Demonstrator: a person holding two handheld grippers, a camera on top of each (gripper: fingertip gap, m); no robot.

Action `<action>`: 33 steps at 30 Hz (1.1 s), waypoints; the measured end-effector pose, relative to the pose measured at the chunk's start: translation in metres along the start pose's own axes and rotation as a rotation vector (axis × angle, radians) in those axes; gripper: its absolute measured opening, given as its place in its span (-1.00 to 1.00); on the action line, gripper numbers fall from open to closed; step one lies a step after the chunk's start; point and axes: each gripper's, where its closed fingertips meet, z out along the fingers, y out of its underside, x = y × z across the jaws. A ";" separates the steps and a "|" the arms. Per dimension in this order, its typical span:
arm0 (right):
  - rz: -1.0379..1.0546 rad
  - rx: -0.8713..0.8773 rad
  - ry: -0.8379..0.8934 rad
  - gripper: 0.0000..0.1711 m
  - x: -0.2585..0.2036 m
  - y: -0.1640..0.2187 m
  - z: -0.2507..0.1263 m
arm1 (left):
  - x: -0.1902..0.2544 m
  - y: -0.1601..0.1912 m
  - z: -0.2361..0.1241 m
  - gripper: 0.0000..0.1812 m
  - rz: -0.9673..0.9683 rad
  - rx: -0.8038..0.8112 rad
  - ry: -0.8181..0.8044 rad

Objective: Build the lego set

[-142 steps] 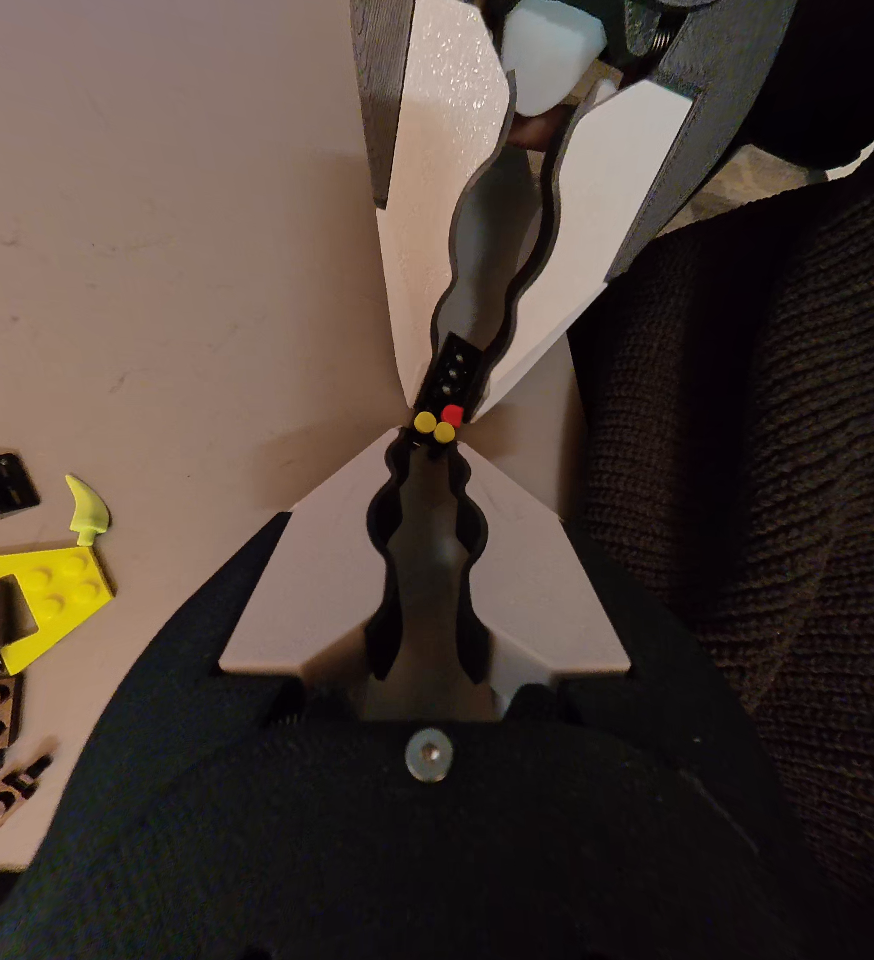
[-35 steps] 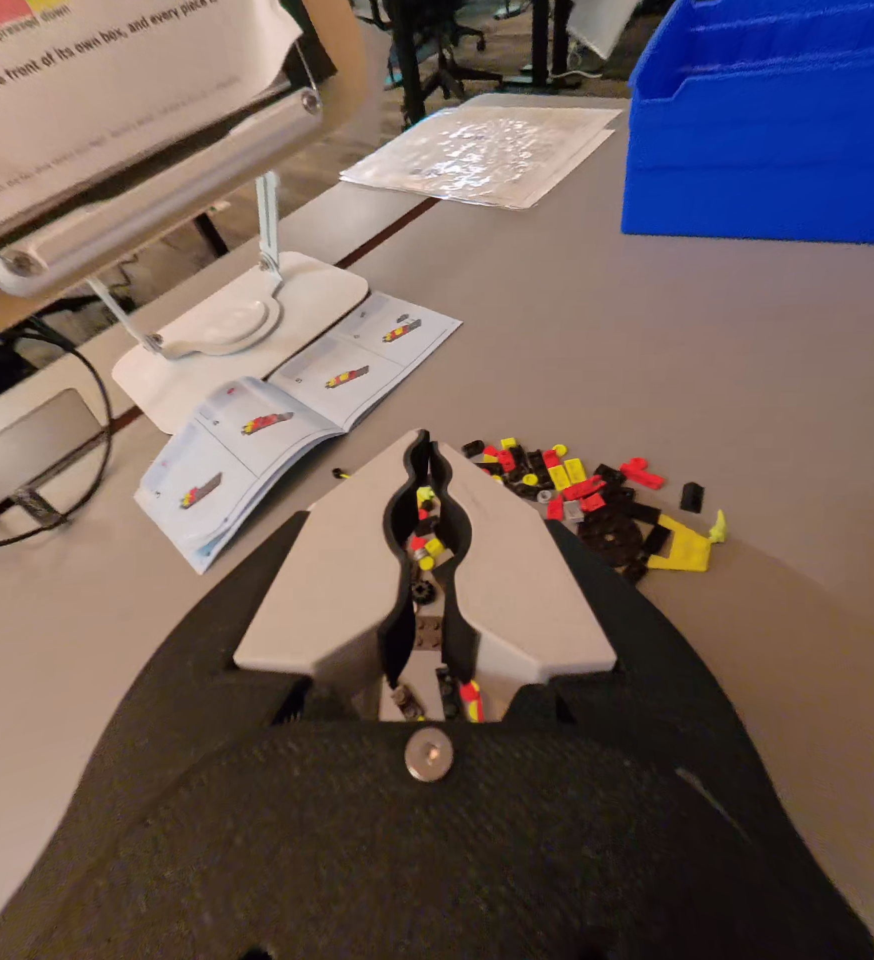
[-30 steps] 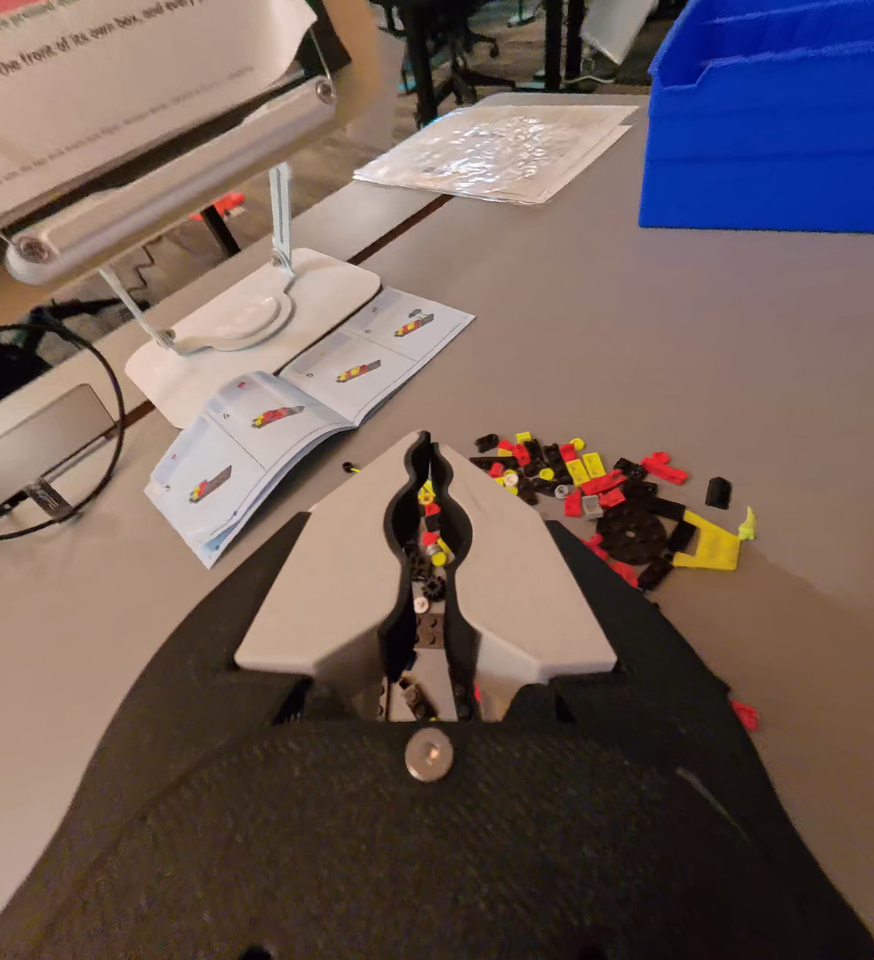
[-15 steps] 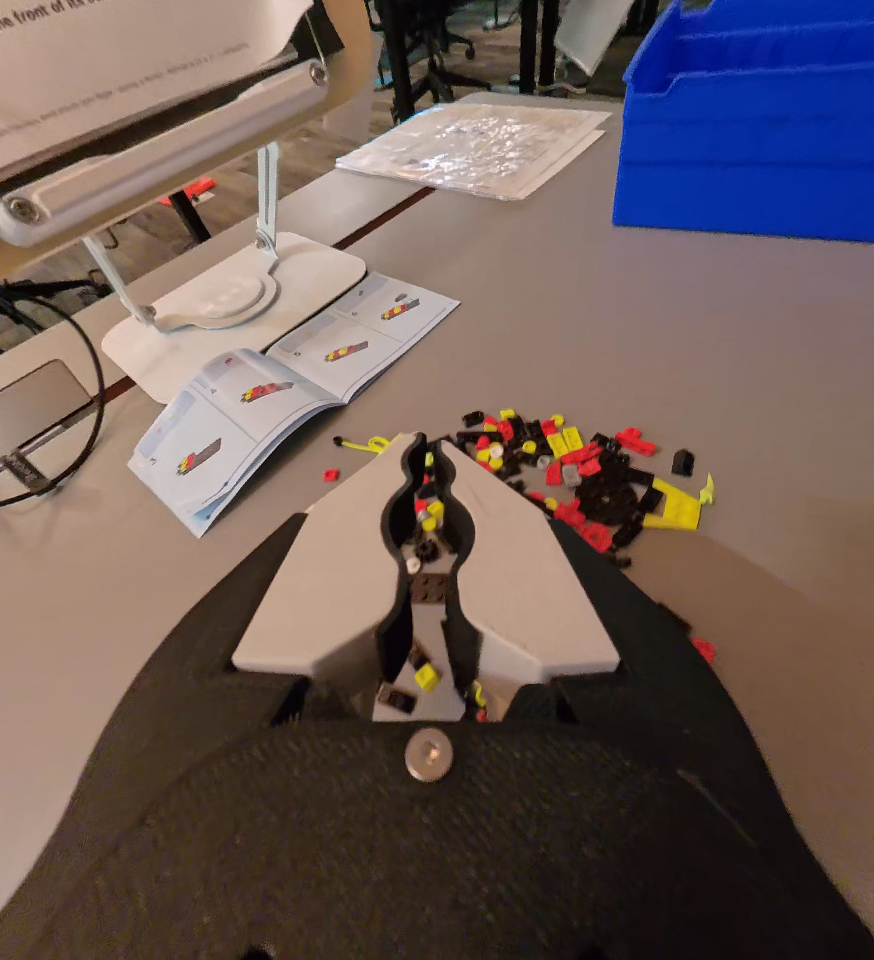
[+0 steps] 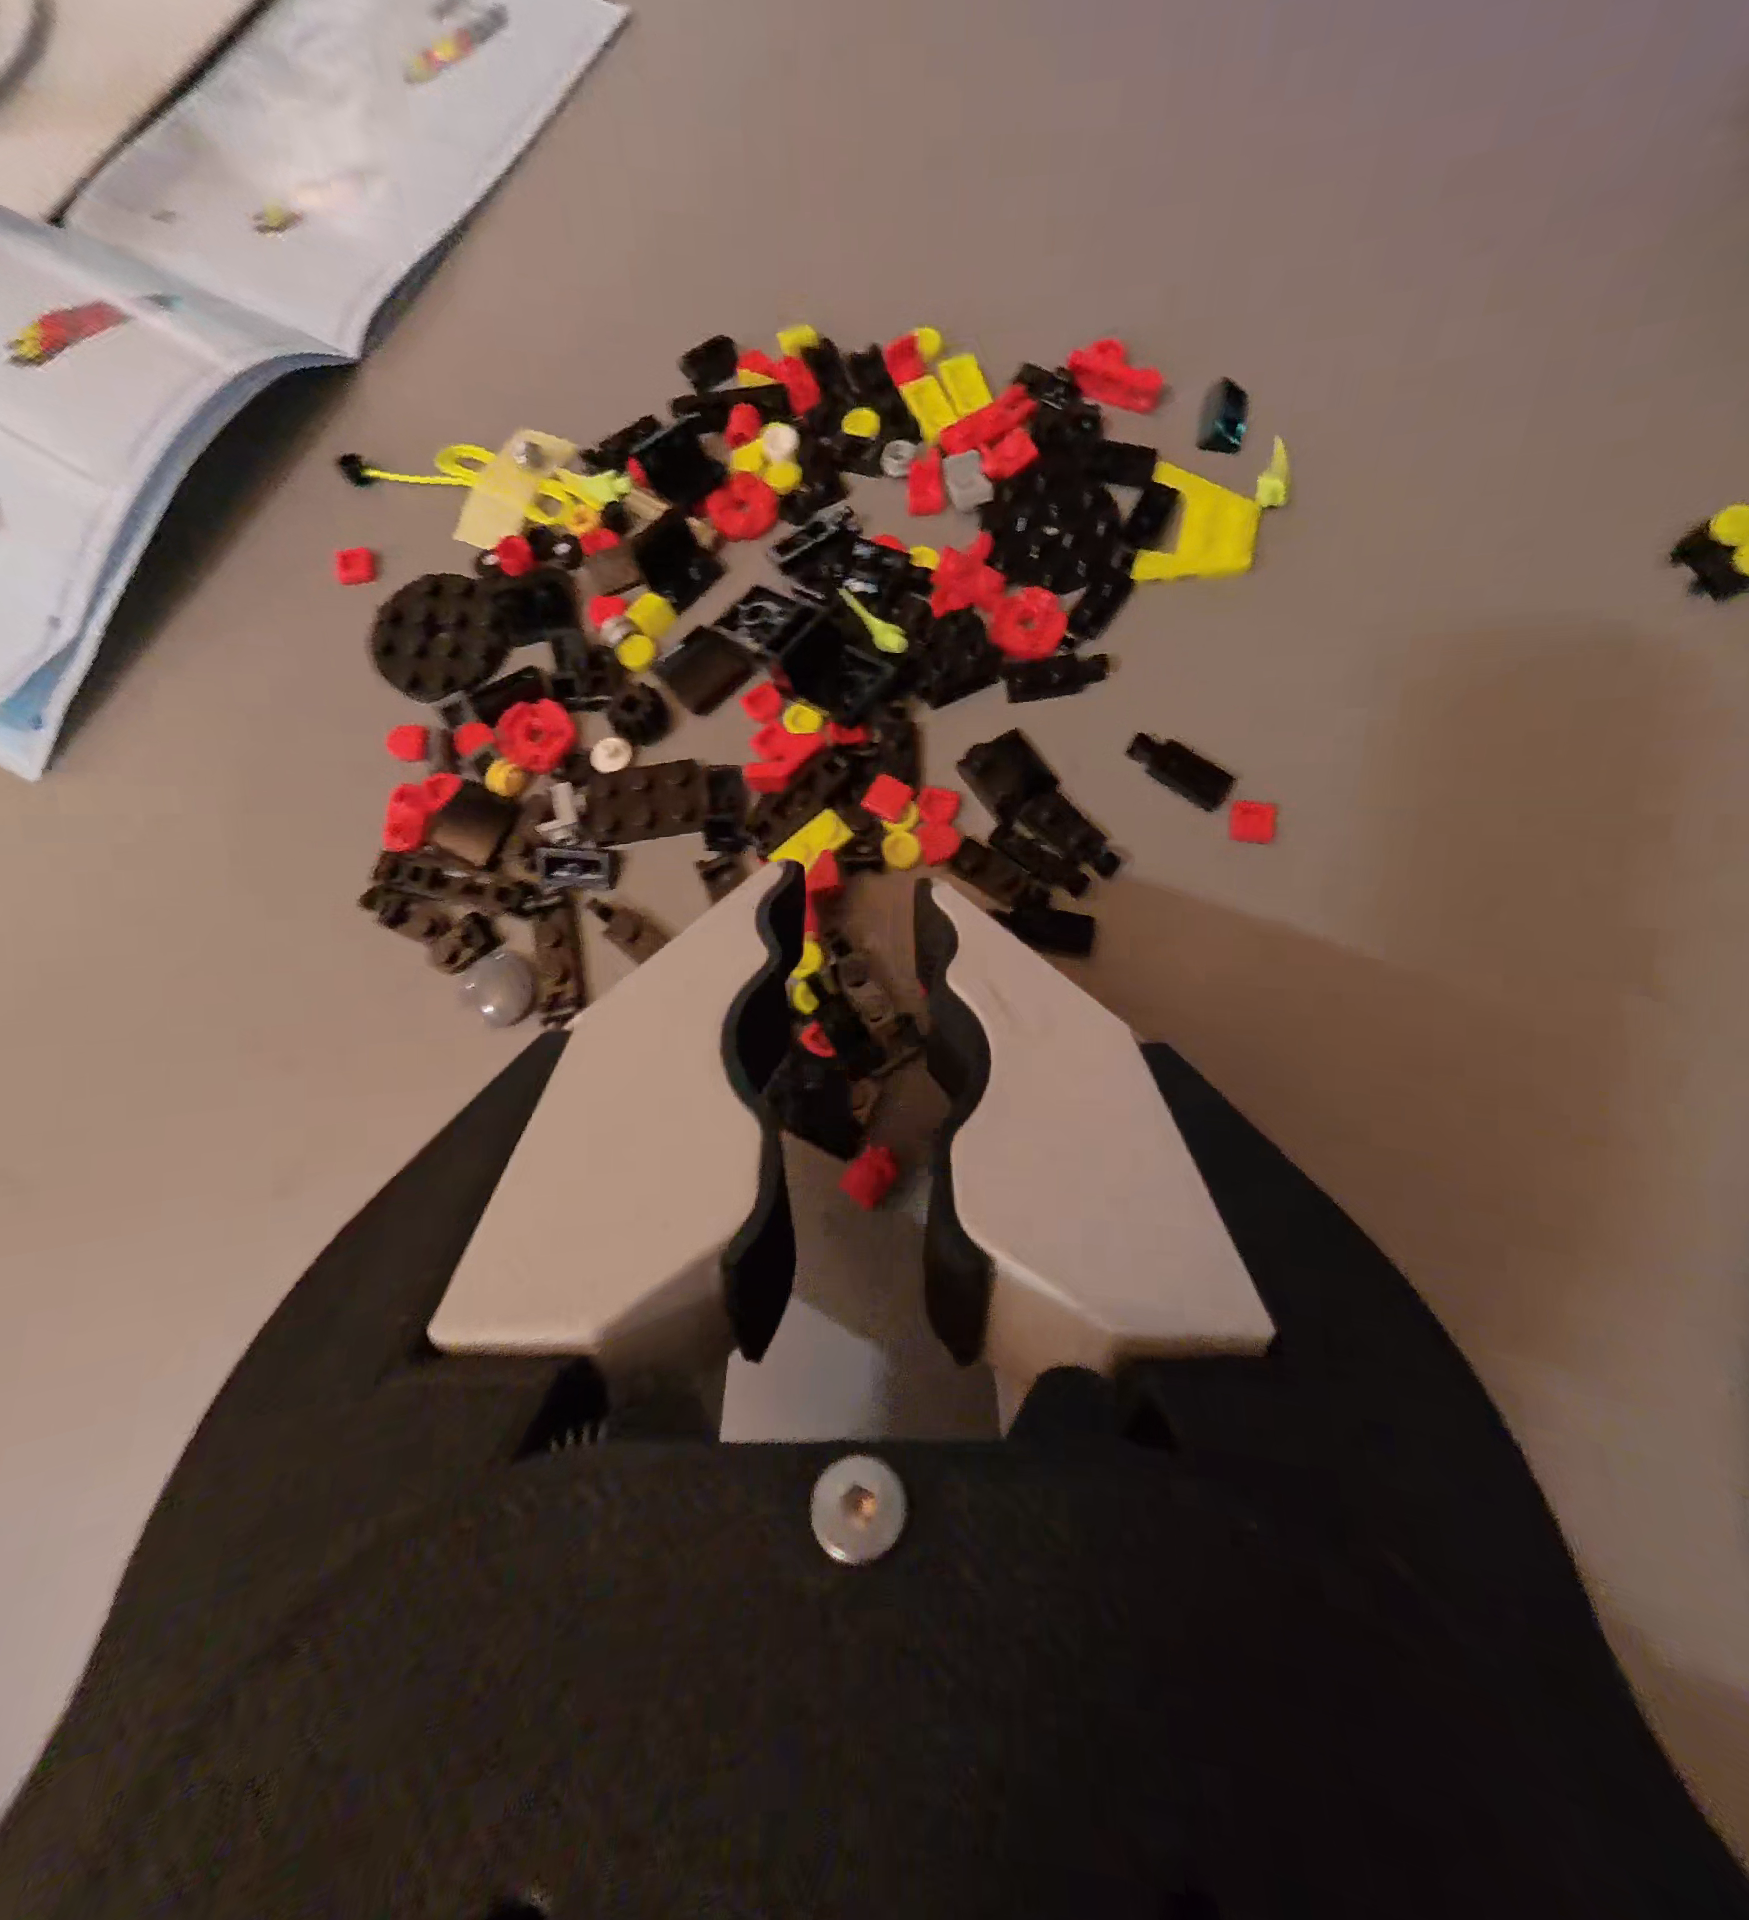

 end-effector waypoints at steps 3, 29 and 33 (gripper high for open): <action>-0.010 -0.001 -0.004 -1.00 -0.001 0.000 0.000 | 0.010 -0.004 0.003 -0.85 0.022 0.013 0.039; -0.059 -0.064 0.036 -0.85 0.001 0.011 0.005 | 0.013 -0.015 0.017 -0.99 -0.089 0.030 0.059; -0.065 -0.067 0.036 -0.85 0.001 0.011 0.005 | 0.017 -0.011 0.023 -0.96 -0.097 -0.007 0.070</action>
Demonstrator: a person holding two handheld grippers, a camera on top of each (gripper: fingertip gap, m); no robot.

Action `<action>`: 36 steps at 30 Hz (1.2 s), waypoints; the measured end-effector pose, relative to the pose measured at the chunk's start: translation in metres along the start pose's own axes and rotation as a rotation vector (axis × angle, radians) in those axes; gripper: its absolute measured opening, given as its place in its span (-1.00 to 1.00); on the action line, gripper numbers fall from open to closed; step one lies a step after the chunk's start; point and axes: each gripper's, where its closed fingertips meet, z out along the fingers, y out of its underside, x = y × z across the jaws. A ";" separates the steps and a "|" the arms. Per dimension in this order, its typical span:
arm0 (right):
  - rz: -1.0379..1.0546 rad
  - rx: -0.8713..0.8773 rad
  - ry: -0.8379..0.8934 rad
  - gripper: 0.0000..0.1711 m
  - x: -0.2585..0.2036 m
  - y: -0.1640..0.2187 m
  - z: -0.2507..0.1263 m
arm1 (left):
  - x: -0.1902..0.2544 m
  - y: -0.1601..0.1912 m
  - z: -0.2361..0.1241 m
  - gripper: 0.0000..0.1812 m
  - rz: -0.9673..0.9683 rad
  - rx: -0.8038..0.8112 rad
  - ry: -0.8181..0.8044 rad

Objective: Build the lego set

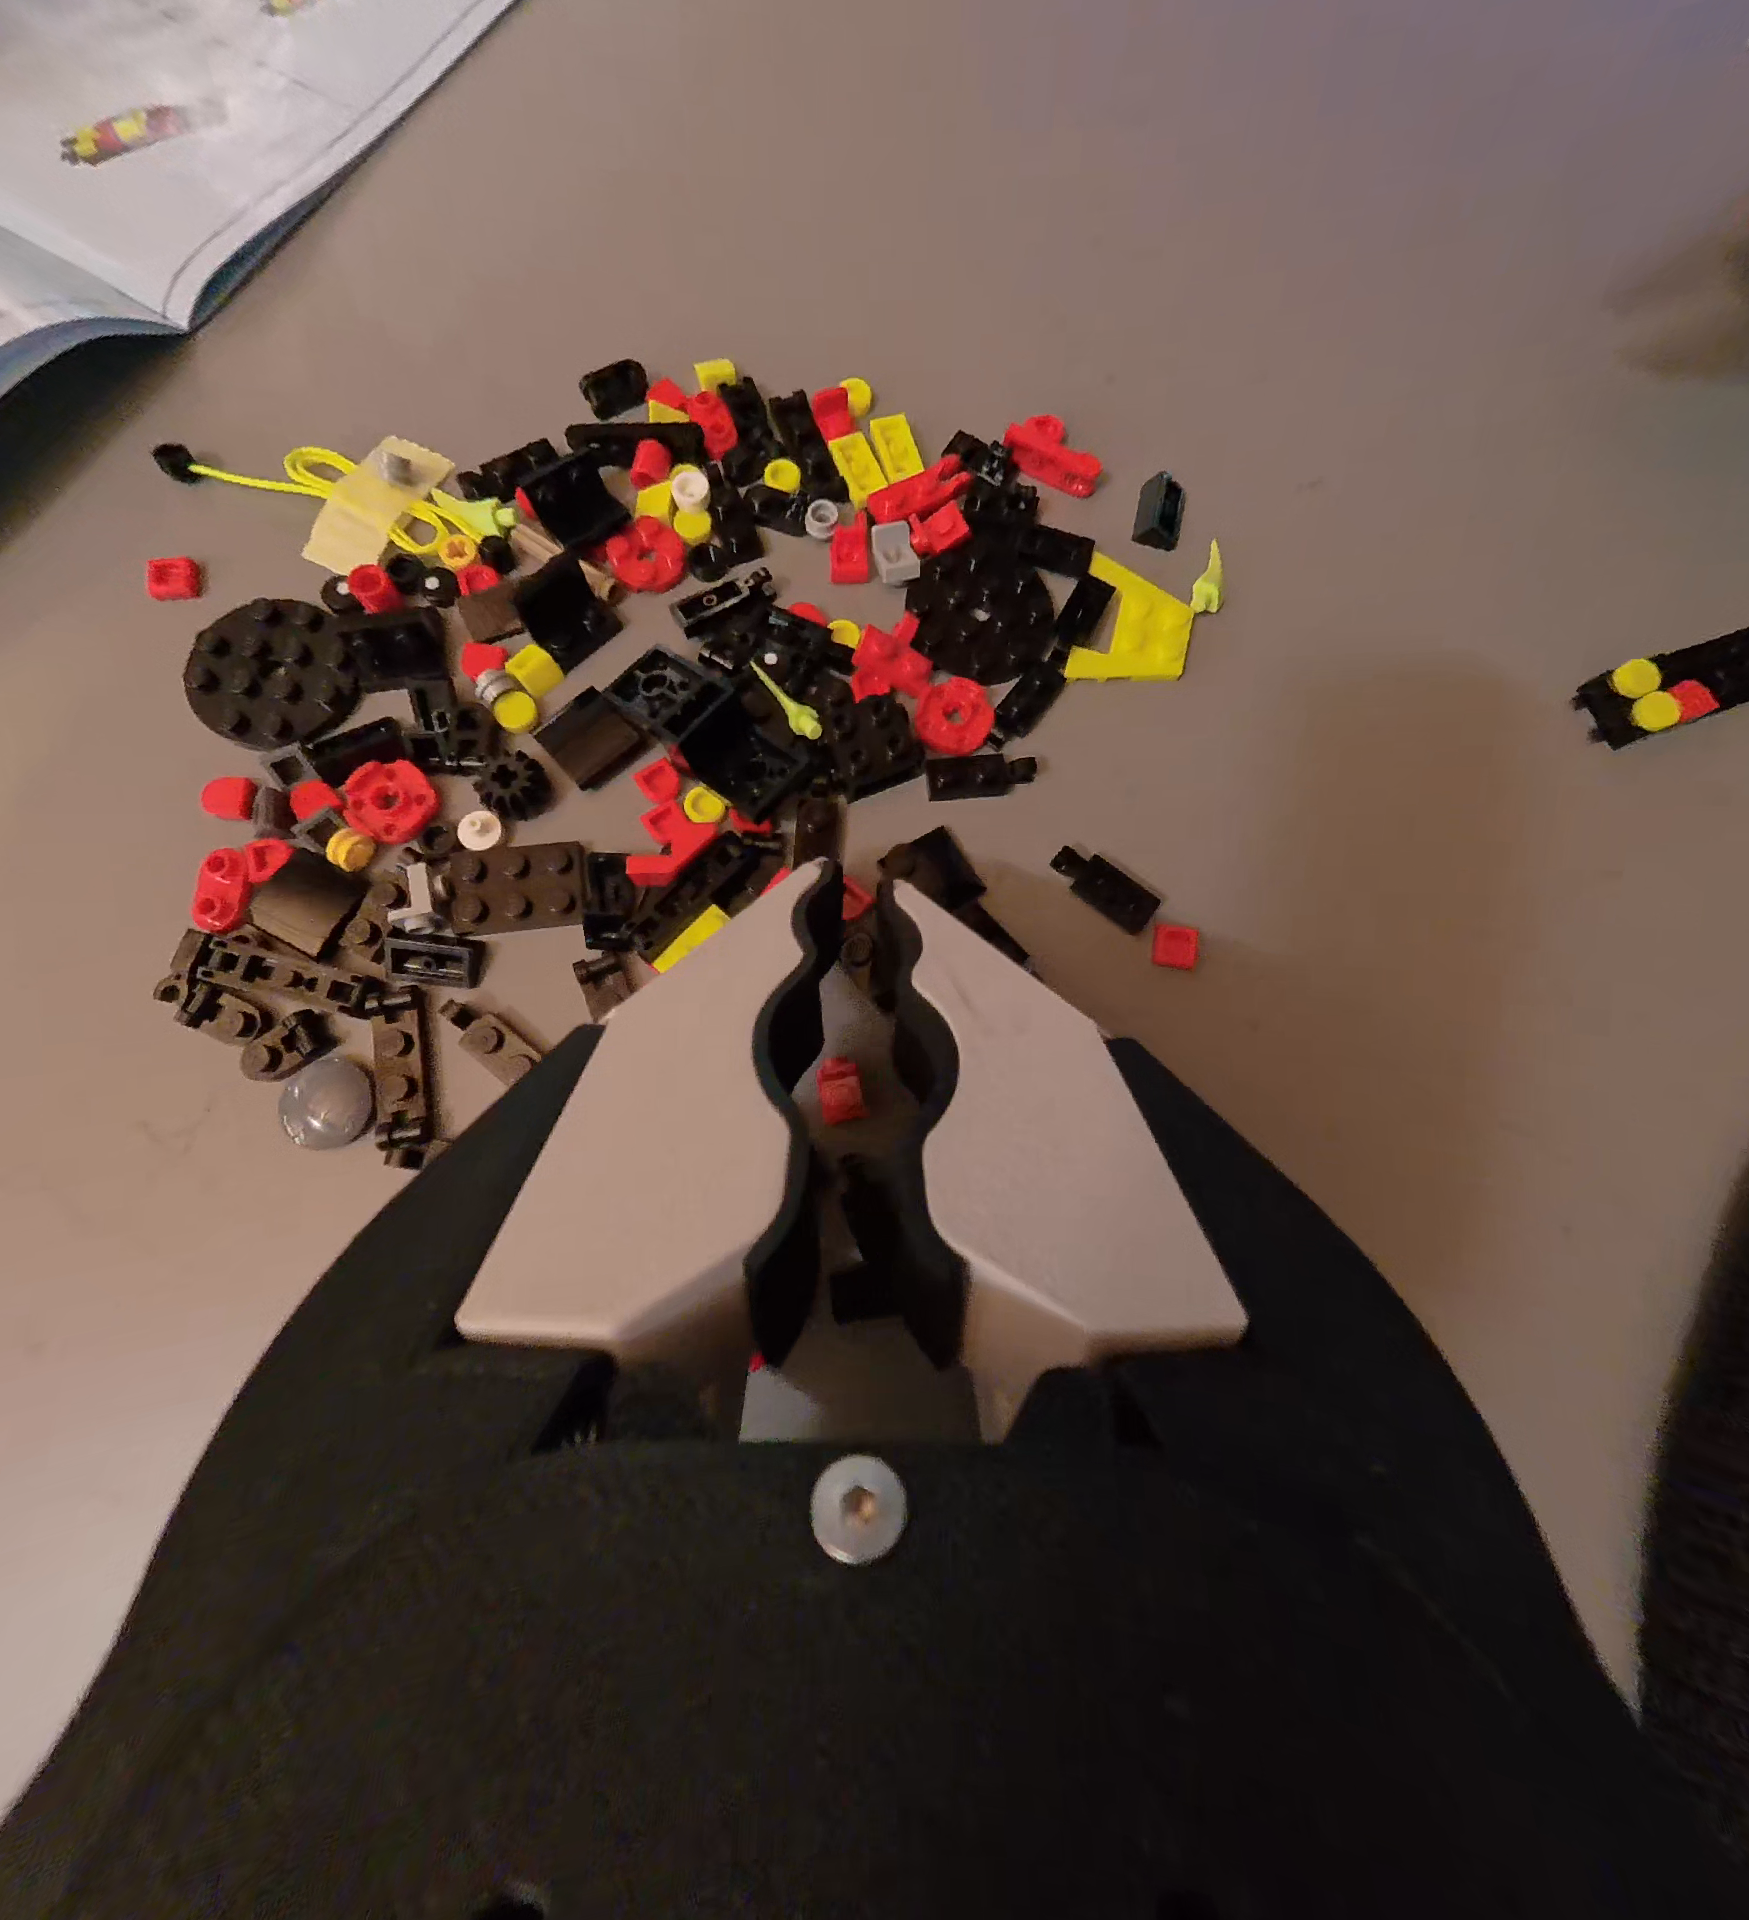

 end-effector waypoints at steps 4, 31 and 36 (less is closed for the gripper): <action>-0.003 0.000 0.003 -0.85 0.000 0.000 0.000 | -0.002 0.003 0.002 -0.93 -0.022 -0.014 -0.013; -0.614 0.106 -0.159 -0.85 -0.086 -0.011 -0.002 | 0.141 -0.054 -0.040 -1.00 -0.540 0.117 0.911; -0.821 0.005 -0.176 -0.78 -0.101 0.013 0.003 | 0.157 -0.043 -0.035 -1.00 -0.548 0.033 0.923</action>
